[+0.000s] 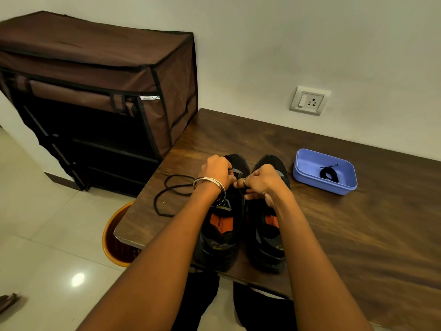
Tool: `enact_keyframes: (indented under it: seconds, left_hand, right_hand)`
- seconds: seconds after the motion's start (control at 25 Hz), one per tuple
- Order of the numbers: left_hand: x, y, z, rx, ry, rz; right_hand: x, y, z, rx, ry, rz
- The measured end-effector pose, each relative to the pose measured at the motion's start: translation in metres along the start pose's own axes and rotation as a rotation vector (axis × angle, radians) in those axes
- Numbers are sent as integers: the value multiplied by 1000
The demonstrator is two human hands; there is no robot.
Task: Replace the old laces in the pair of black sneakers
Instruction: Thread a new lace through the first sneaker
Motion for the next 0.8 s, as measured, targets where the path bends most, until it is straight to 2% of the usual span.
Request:
enact_keyframes:
  seconds: [0.12,0.28,0.52,0.8]
  left_hand:
    - [5,-2,0,2,12,-16]
    - [12,-5,9,-66,199,13]
    - [20,-2,12,-152,360,-14]
    - [23,6,9,-146,284,-10]
  right_hand:
    - [-3,0,-7,-2,-68,0]
    - [-2,1,-6,-58,-83,11]
    - [-1,-2,-10,-49,-127,35]
    - [2,-2,-13,-94,-204,59]
Point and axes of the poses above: each hand's wrist, its own y-axis away from the middle knuckle, its own x-axis out of the palm, z = x × y, the point moved 5 cm from there along -y, towards the middle knuckle, and after that the axes turned 8 degrees about -x, right-handed, at the moved point
